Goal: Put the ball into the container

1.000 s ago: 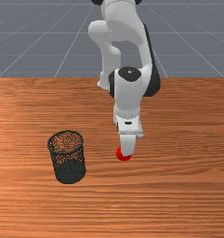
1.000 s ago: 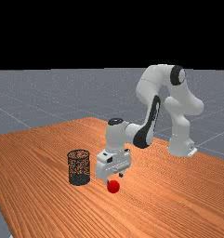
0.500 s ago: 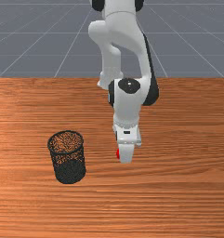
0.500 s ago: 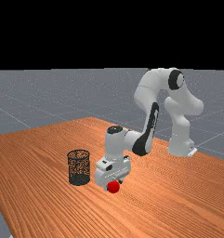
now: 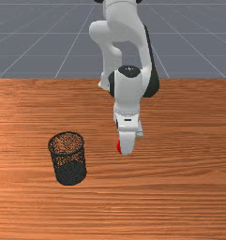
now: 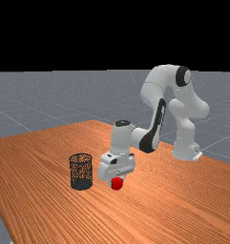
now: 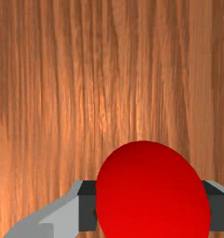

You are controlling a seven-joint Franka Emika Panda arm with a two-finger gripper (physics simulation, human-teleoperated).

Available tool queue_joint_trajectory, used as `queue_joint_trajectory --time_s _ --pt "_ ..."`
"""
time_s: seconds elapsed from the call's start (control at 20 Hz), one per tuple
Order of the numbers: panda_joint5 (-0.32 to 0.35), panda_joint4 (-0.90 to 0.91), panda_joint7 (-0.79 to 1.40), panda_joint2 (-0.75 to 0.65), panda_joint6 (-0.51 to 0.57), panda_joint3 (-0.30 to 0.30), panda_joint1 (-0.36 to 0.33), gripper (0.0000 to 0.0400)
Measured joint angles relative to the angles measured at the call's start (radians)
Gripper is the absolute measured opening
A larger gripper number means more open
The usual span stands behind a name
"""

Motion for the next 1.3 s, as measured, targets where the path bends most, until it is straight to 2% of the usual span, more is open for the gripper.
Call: queue_joint_trajectory --time_s 0.1,0.15,0.3,0.35,0.5,0.55,0.6,0.75,0.8,0.95,1.0,1.25,1.3 --pt "0.001 -0.011 -0.004 -0.069 -0.059 0.005 -0.004 0.028" --pt "0.01 0.021 -0.014 -0.08 -0.141 0.013 -0.01 0.0279" --pt "0.009 0.01 -0.013 -0.131 -0.166 0.013 -0.009 0.0279" --pt "0.003 -0.013 -0.008 -0.156 -0.138 0.01 -0.007 0.028" --pt "0.0 -0.024 -0.005 -0.218 -0.164 0.009 -0.006 0.028" --pt "-0.01 -0.046 0.003 -0.248 -0.138 0.005 -0.002 0.028" --pt "-0.001 -0.024 -0.005 -0.261 -0.194 0.01 -0.006 0.028" --pt "0.018 -0.004 -0.059 -0.279 -0.243 0.01 -0.029 0.028" --pt "-0.036 0.031 -0.041 -0.265 -0.31 -0.015 -0.022 0.0279" --pt "-0.041 0.032 -0.111 -0.262 -0.304 -0.041 -0.071 0.0279" --pt "0.038 0.036 -0.267 -0.259 -0.304 -0.01 -0.128 0.028" --pt "0.052 0.052 -0.306 -0.247 -0.309 -0.033 -0.179 0.0279" --pt "0.049 0.095 -0.28 -0.223 -0.35 -0.039 -0.177 0.0279"
